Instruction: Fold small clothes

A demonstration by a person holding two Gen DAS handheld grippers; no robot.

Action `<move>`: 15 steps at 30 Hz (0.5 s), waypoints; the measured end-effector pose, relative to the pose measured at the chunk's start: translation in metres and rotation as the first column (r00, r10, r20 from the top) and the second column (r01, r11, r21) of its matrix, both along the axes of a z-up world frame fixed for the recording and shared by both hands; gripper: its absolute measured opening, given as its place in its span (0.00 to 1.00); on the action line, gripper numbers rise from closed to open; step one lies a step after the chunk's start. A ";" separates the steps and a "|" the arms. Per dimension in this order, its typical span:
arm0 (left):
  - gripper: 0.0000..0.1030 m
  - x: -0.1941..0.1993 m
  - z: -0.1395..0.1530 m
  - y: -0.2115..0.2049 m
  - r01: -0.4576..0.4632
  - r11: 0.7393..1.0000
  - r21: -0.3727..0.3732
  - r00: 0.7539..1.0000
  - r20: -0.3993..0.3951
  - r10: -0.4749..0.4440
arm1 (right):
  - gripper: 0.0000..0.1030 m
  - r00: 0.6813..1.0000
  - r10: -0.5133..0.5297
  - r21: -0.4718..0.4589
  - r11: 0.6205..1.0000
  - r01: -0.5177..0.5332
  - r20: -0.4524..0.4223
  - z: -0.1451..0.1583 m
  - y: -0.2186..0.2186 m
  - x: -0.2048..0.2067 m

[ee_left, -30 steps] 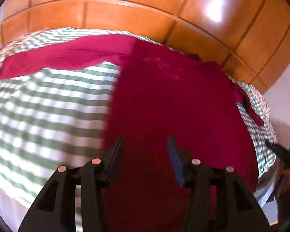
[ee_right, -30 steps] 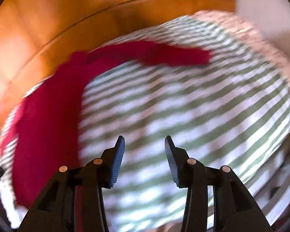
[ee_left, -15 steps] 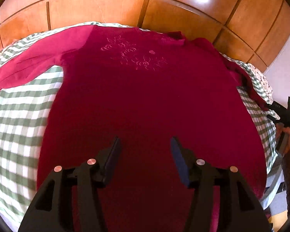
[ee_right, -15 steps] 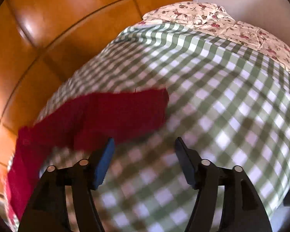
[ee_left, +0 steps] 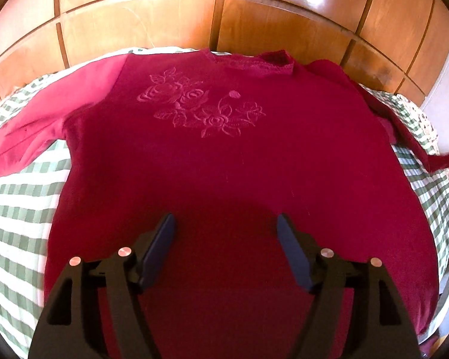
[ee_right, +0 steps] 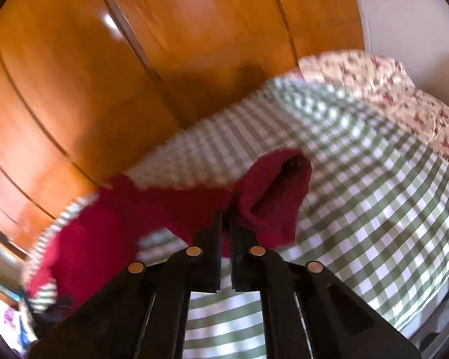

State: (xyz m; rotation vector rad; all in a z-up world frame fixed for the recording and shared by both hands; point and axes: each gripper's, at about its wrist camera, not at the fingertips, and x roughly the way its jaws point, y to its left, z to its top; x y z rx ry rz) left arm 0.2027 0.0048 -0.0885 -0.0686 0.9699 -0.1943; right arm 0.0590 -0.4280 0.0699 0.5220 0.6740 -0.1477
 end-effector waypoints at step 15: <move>0.78 0.003 -0.008 0.000 0.003 1.000 -0.023 1.000 0.018 -0.003 | 0.53 0.975 -0.021 -0.207 0.978 -0.026 -0.222 -0.059 0.015 0.028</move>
